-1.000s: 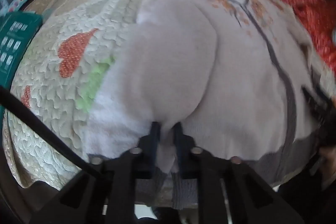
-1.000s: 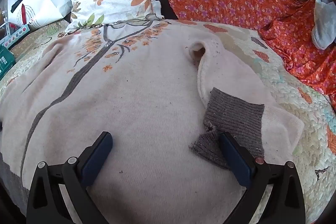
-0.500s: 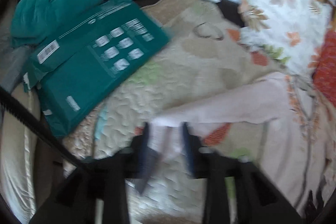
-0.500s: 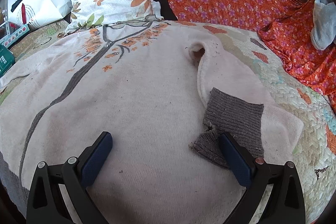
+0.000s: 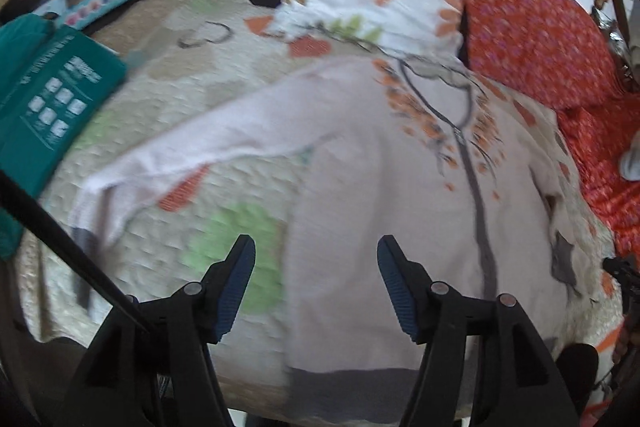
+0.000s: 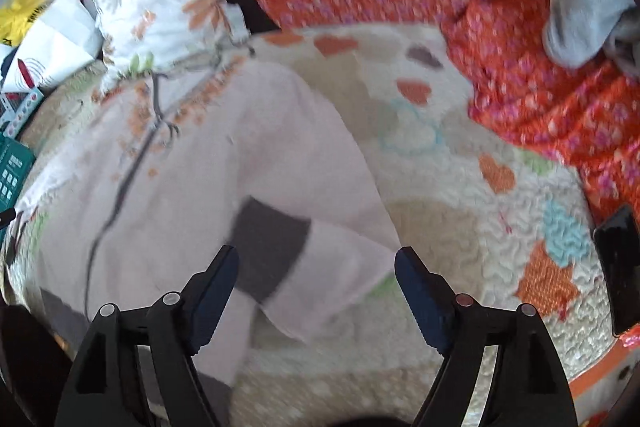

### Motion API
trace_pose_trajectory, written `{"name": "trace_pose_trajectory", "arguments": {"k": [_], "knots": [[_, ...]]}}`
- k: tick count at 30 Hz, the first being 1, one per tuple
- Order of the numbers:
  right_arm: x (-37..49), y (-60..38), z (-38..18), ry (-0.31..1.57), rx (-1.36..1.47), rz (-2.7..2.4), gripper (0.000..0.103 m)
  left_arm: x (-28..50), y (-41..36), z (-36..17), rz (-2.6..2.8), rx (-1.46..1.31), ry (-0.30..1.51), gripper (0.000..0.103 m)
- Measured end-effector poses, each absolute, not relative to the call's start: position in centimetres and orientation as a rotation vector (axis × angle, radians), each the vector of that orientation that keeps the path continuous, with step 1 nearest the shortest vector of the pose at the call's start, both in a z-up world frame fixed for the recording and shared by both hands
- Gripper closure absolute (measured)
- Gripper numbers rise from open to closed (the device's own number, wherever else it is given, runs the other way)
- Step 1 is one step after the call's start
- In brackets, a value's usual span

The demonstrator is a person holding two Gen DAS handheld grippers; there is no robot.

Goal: Fold small clothes

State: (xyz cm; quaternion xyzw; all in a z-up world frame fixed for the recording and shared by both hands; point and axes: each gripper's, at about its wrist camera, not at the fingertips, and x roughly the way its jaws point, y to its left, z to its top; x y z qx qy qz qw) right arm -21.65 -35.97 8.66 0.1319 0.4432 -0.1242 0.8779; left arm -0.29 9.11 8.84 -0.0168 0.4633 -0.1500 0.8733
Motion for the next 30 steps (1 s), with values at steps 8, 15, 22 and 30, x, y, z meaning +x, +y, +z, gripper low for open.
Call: {"name": "trace_pose_trajectory", "arguments": {"k": [8,15,22,30], "knots": [[-17.8,-29.5,4.5,0.917,0.113,-0.131,0.02,-2.1,6.3,7.7,-0.356,-0.01,1.009,0.04],[-18.5,-32.7,6.5,0.966,0.187,-0.193,0.095,-2.5,6.2,7.5,-0.349,0.005,1.014,0.04],[-26.4,-46.3,14.0,0.756,0.4,-0.532,0.096,-2.0,6.2,7.5,-0.361,-0.027,1.033,0.04],[-32.7,-57.1,19.0,0.565,0.537,-0.924,0.096,-0.6,7.7,10.7,-0.35,-0.105,0.991,0.04]]}}
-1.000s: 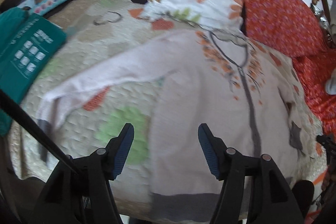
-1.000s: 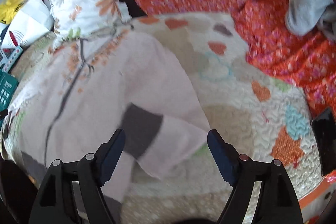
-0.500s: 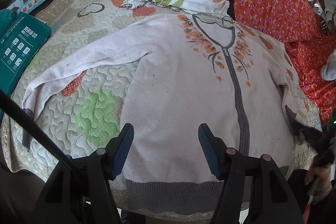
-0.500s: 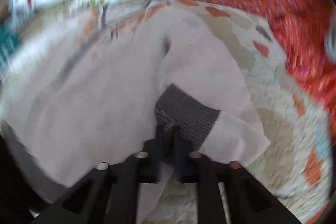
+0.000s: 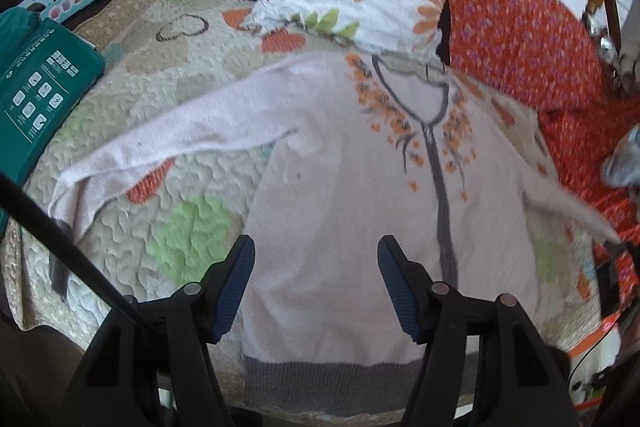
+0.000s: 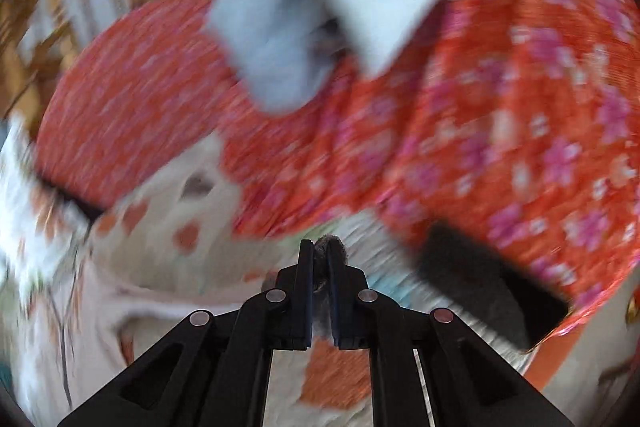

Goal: Fold small clothes

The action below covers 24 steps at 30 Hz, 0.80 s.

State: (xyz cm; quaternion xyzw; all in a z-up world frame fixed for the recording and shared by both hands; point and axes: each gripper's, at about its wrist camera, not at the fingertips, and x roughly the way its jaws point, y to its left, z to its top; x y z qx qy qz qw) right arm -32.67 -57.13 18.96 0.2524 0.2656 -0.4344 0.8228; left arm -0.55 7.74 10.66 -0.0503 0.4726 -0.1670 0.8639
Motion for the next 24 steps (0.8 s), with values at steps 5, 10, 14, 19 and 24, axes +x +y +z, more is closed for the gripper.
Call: {"name": "trace_pose_trajectory", "arguments": {"k": [5,10,14,19,24], "knots": [[-29.2,-54.2,20.0,0.532,0.578,-0.823,0.096,2.4,8.6,12.0,-0.355,-0.208,0.954,0.04],[-20.3,-46.7,21.0,0.578,0.513,-0.591,0.096,7.0,9.9,11.1,-0.343,-0.299,0.943,0.04],[-10.6,-37.2,20.8,0.641,0.446,-0.368,0.096,9.5,12.6,10.2,-0.257,-0.28,0.916,0.04],[2.7,-24.6,17.2,0.745,0.394,-0.096,0.096,10.9,16.7,9.1,-0.137,-0.272,0.936,0.04],[13.1,-13.4,9.8,0.896,0.335,0.064,0.096,11.0,20.4,9.7,-0.083,-0.333,0.913,0.04]]}}
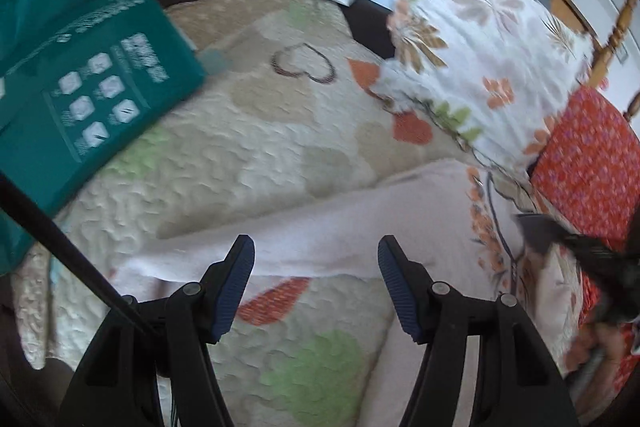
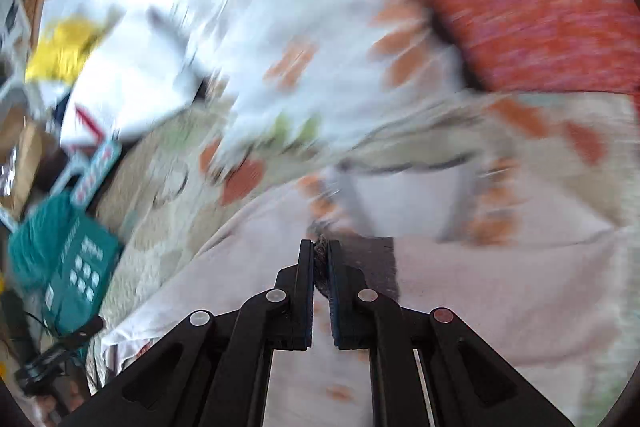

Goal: Fold small clothes

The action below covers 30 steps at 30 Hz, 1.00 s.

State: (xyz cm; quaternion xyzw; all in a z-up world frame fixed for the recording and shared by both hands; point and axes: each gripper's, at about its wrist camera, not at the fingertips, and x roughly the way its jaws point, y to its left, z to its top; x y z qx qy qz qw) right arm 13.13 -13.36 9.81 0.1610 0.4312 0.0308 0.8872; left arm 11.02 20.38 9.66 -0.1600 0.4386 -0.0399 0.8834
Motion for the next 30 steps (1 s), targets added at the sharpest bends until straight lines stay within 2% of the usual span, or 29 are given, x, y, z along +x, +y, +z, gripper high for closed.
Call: {"name": "trace_pose_trajectory", "arguments": {"k": [9,17,19,21,23,28,30], "knots": [[17.3,-5.3,1.8,1.112,0.223,0.215,0.093,10.8,25.9,11.4,0.033,-0.415,0.847,0.04],[15.3,0.8,5.3,1.07,0.152,0.469,0.091,8.8,31.8,12.5,0.246,-0.44,0.759,0.039],[12.9,3.1,6.3,1.055,0.051,0.531,0.084,8.1,33.5,12.8,0.308,-0.443,0.736,0.039],[10.9,6.5,6.3,1.047,-0.043,0.59,0.065,7.4,35.1,13.2,0.374,-0.446,0.712,0.038],[8.8,9.4,6.1,1.045,-0.11,0.664,0.058,6.6,36.8,13.5,0.441,-0.458,0.684,0.036],[5.2,14.2,5.7,1.016,-0.179,0.791,0.057,4.9,39.8,13.8,0.532,-0.518,0.635,0.034],[3.4,16.2,5.5,0.98,-0.251,0.826,0.053,4.6,40.7,13.7,0.547,-0.539,0.632,0.034]]}}
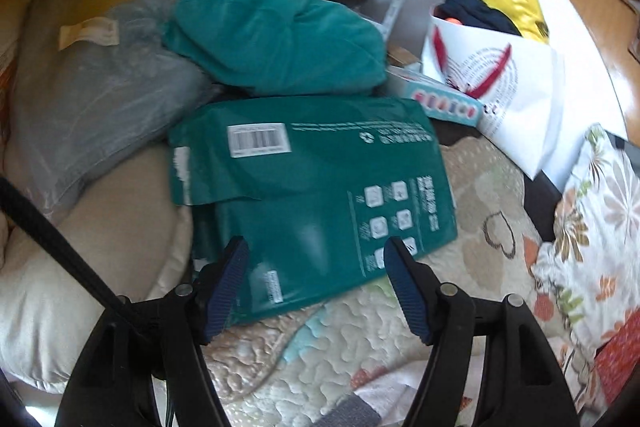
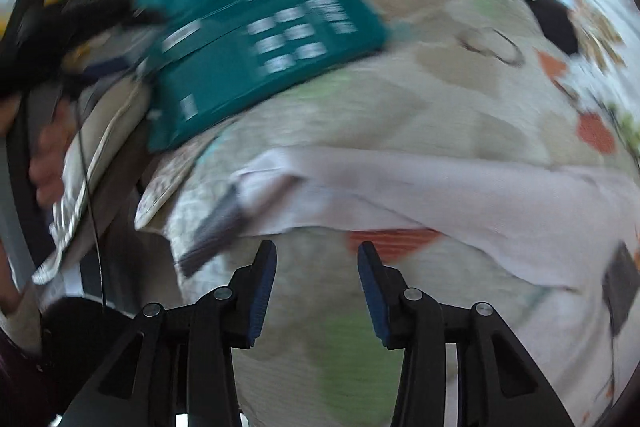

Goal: Fold small clothes

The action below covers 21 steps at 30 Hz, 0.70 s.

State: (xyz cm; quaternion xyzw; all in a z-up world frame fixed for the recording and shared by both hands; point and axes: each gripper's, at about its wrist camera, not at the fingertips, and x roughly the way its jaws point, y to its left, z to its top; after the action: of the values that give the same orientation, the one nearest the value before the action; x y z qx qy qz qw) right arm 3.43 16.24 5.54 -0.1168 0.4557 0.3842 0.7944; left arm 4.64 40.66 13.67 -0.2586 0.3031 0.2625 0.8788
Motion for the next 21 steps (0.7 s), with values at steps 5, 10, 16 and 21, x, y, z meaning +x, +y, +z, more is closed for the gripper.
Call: {"name": "trace_pose_trajectory", "arguments": {"k": [5,10,16,21], "knots": [[1.1,19.5,5.7,0.961,-0.202,0.92,0.045,3.8,42.2,13.7,0.592,-0.577,0.608,0.034],[0.5,23.1,3.2,0.983,-0.215,0.905,0.035,2.9,42.9,14.0,0.617,-0.602,0.576,0.034],[2.3,22.7,2.6,1.038,-0.15,0.83,0.094,3.4,42.6,13.5,0.595,-0.61,0.593,0.034],[5.1,13.6,11.3,0.903,0.078,0.738,0.095,4.7,39.8,13.7,0.511,-0.571,0.608,0.034]]}}
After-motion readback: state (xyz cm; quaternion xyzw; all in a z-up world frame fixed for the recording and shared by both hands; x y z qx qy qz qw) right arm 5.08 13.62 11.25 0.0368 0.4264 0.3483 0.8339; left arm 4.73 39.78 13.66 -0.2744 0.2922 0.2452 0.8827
